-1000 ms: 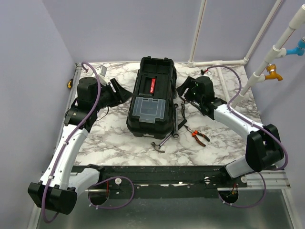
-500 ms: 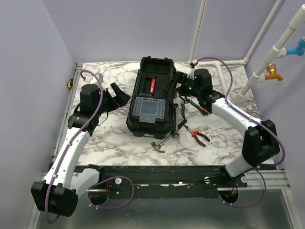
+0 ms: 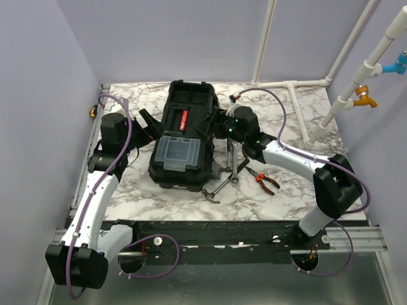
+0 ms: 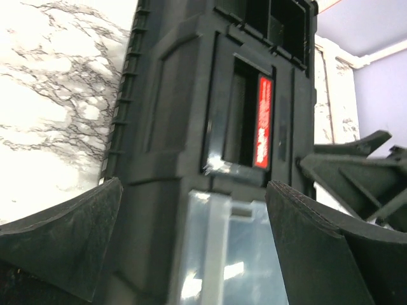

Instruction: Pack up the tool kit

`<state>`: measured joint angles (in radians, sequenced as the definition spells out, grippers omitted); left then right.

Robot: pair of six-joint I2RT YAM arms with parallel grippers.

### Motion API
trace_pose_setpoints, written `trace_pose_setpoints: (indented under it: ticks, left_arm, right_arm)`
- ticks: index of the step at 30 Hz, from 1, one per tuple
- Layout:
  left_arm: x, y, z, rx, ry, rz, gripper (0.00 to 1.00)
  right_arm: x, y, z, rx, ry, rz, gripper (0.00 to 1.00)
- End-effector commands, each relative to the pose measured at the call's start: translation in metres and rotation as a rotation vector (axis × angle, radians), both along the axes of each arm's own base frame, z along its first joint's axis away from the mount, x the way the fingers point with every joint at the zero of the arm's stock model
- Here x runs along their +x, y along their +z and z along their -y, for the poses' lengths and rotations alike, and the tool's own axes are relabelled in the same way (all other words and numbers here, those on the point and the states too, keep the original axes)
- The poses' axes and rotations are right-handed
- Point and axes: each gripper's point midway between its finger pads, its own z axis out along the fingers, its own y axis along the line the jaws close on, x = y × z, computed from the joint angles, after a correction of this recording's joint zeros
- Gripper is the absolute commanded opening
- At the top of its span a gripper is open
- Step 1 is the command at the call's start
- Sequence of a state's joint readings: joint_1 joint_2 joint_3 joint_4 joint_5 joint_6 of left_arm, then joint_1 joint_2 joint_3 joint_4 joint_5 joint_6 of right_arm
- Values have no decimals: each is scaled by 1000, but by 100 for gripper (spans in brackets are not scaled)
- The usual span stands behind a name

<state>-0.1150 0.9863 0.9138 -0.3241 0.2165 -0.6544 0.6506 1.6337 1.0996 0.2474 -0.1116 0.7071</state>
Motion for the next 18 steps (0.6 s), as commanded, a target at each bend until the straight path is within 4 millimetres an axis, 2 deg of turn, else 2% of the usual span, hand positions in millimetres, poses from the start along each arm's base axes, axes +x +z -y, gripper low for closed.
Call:
trace_pose_setpoints:
  ticks: [1,6,10,11,13,16,18]
  left_arm:
    - [-2,12,-13,39,16,35,98]
    - [-5,9,-17,81,11,15,98]
    - [-6,3,-22,119,12,-28,98]
    - [-7,1,-23,128,15,-40,98]
    - [-9,0,-24,139,16,-47,98]
    - [-15,6,-25,140,12,-30,98]
    - [-21,18,-25,140,12,8,98]
  right_arm:
    - [-79,-69,-37,-66,188,-208,71]
    - [-61,-54,-25,-149,109,-145,73]
    - [-53,-32,-24,-183,114,-89,83]
    - [-54,-32,-23,-204,120,-95,85]
    - [-54,-19,-24,-212,142,-72,88]
    - [-57,4,-27,-217,184,-31,88]
    - [-59,19,-27,-222,210,4,84]
